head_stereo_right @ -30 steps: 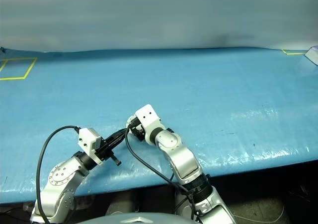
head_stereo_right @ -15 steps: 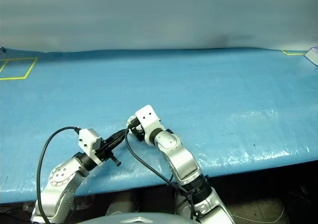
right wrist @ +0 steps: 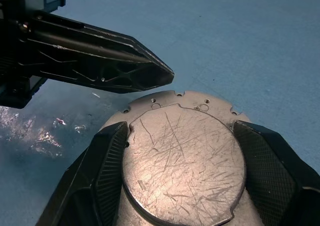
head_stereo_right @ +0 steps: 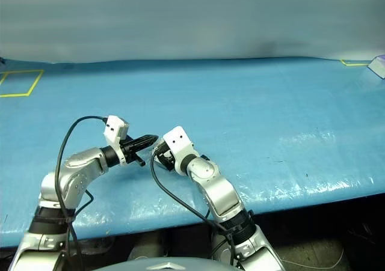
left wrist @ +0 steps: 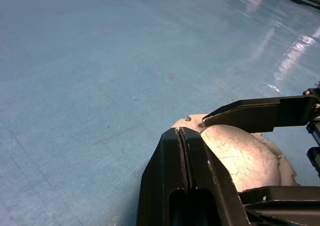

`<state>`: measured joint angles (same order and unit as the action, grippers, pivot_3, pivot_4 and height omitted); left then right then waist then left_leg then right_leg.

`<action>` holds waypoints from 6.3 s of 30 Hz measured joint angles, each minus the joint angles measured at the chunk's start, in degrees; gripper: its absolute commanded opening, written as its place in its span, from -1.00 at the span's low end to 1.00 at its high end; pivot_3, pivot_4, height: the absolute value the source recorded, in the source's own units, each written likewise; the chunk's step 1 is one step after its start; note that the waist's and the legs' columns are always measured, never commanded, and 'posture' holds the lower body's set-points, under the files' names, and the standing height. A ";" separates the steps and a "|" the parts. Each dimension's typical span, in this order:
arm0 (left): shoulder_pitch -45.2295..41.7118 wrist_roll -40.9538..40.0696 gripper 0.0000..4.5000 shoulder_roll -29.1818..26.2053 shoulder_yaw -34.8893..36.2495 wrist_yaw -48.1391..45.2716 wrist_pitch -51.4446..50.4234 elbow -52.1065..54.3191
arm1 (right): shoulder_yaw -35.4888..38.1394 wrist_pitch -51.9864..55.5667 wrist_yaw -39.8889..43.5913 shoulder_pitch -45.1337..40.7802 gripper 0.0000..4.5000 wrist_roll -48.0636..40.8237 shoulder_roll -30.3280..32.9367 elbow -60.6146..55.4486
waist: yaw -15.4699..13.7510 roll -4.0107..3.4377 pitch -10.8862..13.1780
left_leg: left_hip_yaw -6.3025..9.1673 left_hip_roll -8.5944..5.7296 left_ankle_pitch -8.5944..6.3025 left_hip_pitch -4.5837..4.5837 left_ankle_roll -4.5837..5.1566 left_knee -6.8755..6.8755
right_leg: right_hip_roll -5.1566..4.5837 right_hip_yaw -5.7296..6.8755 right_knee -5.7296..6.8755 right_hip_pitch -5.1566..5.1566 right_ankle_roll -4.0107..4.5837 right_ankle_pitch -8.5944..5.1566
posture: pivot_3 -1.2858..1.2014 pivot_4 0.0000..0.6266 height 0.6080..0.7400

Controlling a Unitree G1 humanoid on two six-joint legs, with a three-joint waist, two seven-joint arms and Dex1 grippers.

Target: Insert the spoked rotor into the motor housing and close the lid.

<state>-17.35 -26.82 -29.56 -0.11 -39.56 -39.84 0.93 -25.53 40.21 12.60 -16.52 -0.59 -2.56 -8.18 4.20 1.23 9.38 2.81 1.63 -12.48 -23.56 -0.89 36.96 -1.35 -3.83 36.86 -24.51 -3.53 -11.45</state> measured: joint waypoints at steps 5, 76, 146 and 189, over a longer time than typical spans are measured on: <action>-6.20 2.06 -1.00 -1.44 -3.78 -5.07 -0.96 -5.92 | 0.19 -0.03 -0.15 0.09 0.35 -0.01 -0.17 -0.08 | -0.05 0.02 -0.01 | -0.01 -0.02 0.00 0.00 -0.01 0.00 | -0.02 -0.01 0.00 0.01 0.00 0.00 | 0.03 -0.52 1.00; -3.73 11.01 -1.00 -5.38 -9.58 -18.28 8.88 -2.05 | 34.12 20.73 -5.61 13.25 0.98 -57.56 -2.11 -3.25 | -2.04 -0.31 -0.06 | 0.08 -0.15 -0.10 -0.10 -0.07 -0.17 | -0.13 -0.02 -0.14 0.09 -0.04 -0.27 | 0.03 -0.52 1.00; 25.14 -54.87 1.00 33.59 16.34 26.73 -5.63 10.92 | 23.37 6.58 -20.87 13.44 -0.46 -86.98 -1.75 -5.95 | -0.65 -0.17 0.32 | 0.20 -0.16 -0.14 -0.41 -0.03 0.07 | -0.03 -0.02 -0.18 -0.05 -0.01 -0.27 | 0.03 -0.52 1.00; 21.96 -59.42 0.09 33.59 12.50 24.45 -1.80 8.00 | 19.17 6.17 -20.63 16.28 -0.47 -87.47 -0.23 -7.97 | -0.69 -0.17 0.33 | 0.24 -0.15 -0.16 -0.54 -0.02 0.06 | -0.02 0.00 -0.35 -0.07 -0.02 -0.26 | 0.03 -0.52 1.00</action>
<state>4.61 -86.24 4.03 12.39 -15.11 -41.64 8.93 -6.36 46.38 -8.02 -0.24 -88.06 -2.79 -16.14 3.51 1.06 9.70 3.05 1.48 -12.64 -24.10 -0.91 37.02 -1.37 -3.83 36.51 -24.59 -3.55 -11.72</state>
